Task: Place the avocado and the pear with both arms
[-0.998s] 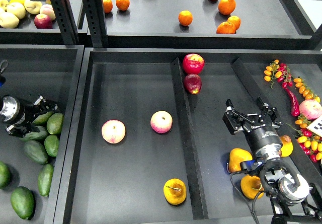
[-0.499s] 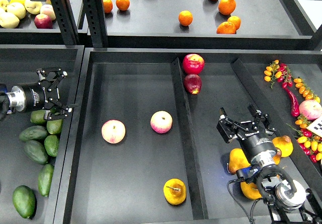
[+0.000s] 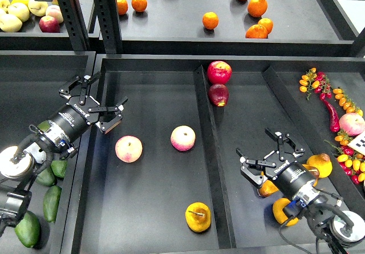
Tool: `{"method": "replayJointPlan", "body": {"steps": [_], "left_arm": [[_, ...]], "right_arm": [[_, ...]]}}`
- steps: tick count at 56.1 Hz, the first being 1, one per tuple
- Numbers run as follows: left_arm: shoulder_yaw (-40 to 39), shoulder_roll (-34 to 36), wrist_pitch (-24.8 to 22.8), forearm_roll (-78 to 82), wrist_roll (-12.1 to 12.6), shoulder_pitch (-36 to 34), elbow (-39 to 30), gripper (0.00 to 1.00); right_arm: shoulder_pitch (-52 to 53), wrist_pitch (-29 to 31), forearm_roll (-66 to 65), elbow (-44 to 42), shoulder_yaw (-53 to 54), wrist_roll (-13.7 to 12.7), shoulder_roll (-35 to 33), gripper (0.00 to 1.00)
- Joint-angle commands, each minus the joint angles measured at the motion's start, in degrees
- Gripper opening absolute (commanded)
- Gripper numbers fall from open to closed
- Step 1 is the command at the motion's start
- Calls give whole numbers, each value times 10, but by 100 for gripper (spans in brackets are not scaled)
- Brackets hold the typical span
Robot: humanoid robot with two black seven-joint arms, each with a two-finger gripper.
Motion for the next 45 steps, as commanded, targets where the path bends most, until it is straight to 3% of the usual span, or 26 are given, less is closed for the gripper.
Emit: {"method": "replayJointPlan", "body": {"steps": [1,3,14,45], "left_arm": [[-17,-13,0,0,0,32,-22,98],[-20,-14,0,0,0,41,-31,98],[-50,-30,0,0,0,109,-54,99],[-44,-30,0,6,0,158,-95,99]], "right_arm": [[9,39,-2,1,-30,-43,-31,100],[14,50,-2,1,-36,-55,-38,100],[59,99,-4,0,-90,-55,-88,100],[207,122,-99,-6,-289,-55,-187,100]]}}
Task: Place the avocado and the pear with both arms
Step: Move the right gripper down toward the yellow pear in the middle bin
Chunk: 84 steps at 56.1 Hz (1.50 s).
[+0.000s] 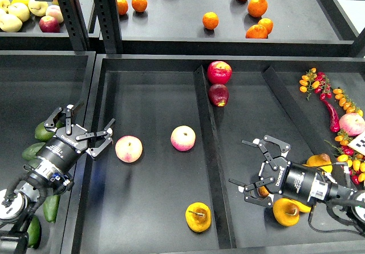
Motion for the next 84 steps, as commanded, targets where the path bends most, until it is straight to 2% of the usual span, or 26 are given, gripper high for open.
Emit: {"method": "replayJointPlan", "body": {"steps": [1,29,71,84], "left_arm": [[2,0,0,3,0,6,-5,99],[4,0,0,3,0,18,-39,99],[9,0,0,3,0,31,-54,99],[9,0,0,4,0,35,-62,99]], "right_arm": [[25,4,-33,-4,-43,0,-12,100],[82,4,-108,-36,-162,0,4,100],[85,4,-128,-226,-168,0,184,95],[84,4,-128,-256,-164,0,212,93]]}}
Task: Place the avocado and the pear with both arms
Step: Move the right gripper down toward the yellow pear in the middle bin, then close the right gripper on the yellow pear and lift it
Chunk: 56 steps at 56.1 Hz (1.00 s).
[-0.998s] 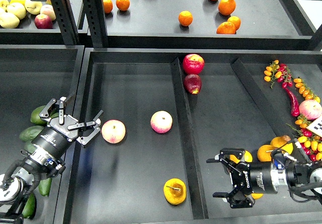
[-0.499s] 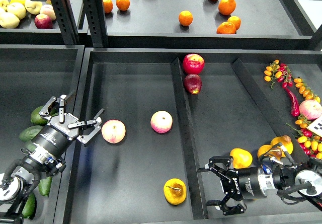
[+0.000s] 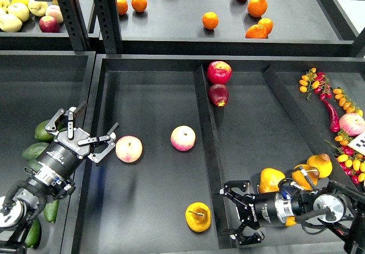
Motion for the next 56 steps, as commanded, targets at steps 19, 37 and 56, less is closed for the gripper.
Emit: {"method": "replayJointPlan", "body": {"steps": [19,37,56], "left_arm": [[-1,0,0,0,0,1,-2,99],[-4,0,0,0,0,1,-3,99],[-9,0,0,0,0,1,0,99]], "right_arm": [[-1,0,0,-22,-1,0,28,86],[-1,0,0,-40,-1,0,38,81],[-1,0,0,-69,4,0,58,69]]}}
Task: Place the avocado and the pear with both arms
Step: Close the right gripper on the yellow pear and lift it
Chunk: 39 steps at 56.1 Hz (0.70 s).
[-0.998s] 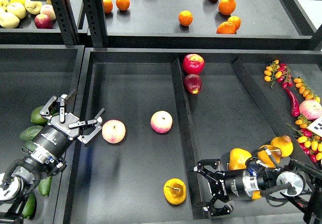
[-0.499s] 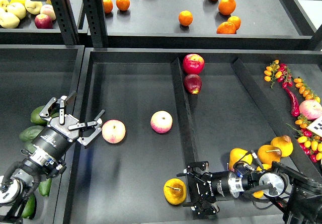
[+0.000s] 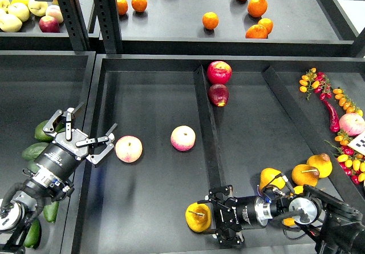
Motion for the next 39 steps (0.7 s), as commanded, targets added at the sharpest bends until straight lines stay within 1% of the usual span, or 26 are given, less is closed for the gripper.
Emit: {"method": "replayJointPlan", "body": {"steps": [1,9,18,22,33,35,36,39], "left_arm": [[-1,0,0,0,0,0,1,99],[-1,0,0,0,0,0,1,99],[-1,0,0,0,0,-1,0,99],[-1,0,0,0,0,-1,0,99],[-3,0,0,0,0,0,0,99],[-3,0,0,0,0,0,0,99],[-3,0,0,0,0,0,0,99],[-3,0,0,0,0,0,-1,99]], "right_arm": [[0,0,0,-8,0,0,6,68],[-1,0,0,-11,0,0,7,63],[-2,0,0,-12,0,0,7,51],[-3,0,1,-13,1,0,7,43],[-4,0,1,-13,2,0,12,36],[-4,0,1,-13,2,0,12,34],[-4,0,2,-14,3,0,12,29],[-3,0,2,-16,4,0,11,26]]}}
